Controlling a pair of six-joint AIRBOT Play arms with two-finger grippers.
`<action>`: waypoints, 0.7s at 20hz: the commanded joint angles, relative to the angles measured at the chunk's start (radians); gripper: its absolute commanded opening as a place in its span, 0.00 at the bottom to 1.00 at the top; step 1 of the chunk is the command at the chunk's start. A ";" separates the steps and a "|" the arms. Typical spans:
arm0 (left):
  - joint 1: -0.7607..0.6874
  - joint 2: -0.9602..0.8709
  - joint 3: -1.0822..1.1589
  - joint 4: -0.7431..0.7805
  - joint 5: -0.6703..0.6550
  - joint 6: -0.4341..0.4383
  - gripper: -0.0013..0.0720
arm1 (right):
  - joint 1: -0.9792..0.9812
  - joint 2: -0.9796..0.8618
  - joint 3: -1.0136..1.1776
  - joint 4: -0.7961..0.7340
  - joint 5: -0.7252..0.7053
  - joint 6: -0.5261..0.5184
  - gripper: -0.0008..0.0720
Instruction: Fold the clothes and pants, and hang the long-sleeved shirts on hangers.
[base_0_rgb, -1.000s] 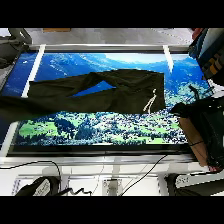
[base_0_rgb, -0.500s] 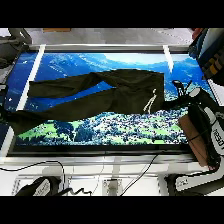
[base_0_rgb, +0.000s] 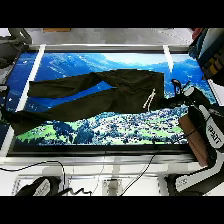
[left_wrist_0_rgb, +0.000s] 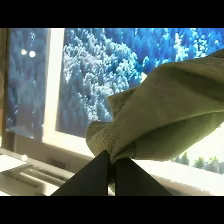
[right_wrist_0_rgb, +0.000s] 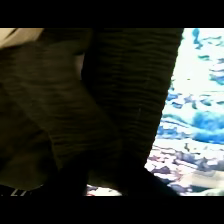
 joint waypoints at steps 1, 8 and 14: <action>0.000 0.001 0.000 -0.035 0.013 0.000 0.06 | 0.032 -0.002 0.006 0.021 0.084 0.003 0.04; 0.000 0.045 0.095 0.036 0.346 0.000 0.06 | -0.009 0.110 0.327 0.013 0.237 0.120 0.04; 0.017 0.073 0.184 0.045 0.597 0.000 0.06 | -0.098 0.170 0.541 0.001 0.417 0.230 0.04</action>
